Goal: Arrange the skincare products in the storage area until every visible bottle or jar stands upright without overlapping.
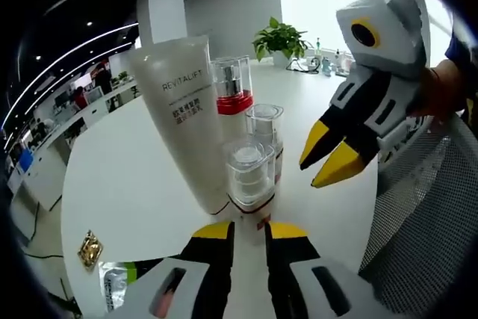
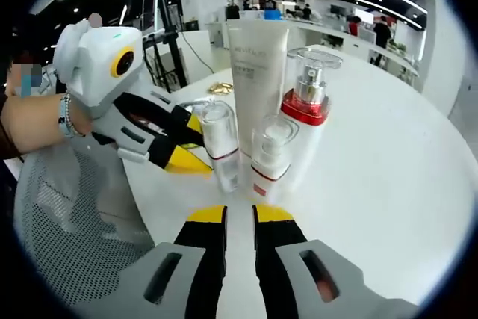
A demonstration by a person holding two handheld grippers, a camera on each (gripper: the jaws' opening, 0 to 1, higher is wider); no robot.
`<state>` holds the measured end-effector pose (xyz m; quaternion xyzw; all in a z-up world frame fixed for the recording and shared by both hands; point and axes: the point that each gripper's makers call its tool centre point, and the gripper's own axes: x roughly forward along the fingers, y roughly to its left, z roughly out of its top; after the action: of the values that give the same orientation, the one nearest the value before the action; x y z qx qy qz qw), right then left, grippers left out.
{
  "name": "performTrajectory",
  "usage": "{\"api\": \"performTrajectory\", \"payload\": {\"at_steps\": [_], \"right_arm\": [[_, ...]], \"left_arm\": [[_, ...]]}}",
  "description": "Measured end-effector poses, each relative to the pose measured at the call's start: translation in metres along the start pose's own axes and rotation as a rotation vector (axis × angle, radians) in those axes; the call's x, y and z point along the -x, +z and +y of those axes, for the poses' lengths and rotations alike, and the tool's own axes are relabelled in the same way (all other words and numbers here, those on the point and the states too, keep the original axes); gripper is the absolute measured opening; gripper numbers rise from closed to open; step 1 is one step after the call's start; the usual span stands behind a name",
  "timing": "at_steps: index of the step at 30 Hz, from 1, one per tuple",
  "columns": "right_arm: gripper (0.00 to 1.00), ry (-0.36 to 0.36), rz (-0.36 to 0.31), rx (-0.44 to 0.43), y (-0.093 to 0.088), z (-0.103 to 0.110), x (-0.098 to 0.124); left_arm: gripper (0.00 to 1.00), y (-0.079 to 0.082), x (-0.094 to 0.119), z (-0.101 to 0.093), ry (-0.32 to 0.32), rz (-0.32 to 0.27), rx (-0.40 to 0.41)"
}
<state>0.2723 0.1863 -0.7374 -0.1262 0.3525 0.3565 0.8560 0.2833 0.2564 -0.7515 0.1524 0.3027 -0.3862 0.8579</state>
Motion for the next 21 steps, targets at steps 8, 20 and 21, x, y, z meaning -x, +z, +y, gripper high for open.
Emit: {"api": "performTrajectory", "payload": {"at_steps": [8,20,21], "right_arm": [[0.15,-0.039,-0.033,0.017,0.006,-0.007,-0.002],[0.14,-0.052,-0.065,0.024,0.011,-0.011,-0.004],[0.14,-0.053,-0.070,0.024,0.012,-0.011,-0.004]], "left_arm": [[0.16,0.007,-0.005,-0.004,0.033,-0.020,0.002],[0.16,0.009,-0.013,-0.008,0.042,-0.034,0.051],[0.16,0.009,-0.014,-0.009,0.045,-0.034,0.052]]}}
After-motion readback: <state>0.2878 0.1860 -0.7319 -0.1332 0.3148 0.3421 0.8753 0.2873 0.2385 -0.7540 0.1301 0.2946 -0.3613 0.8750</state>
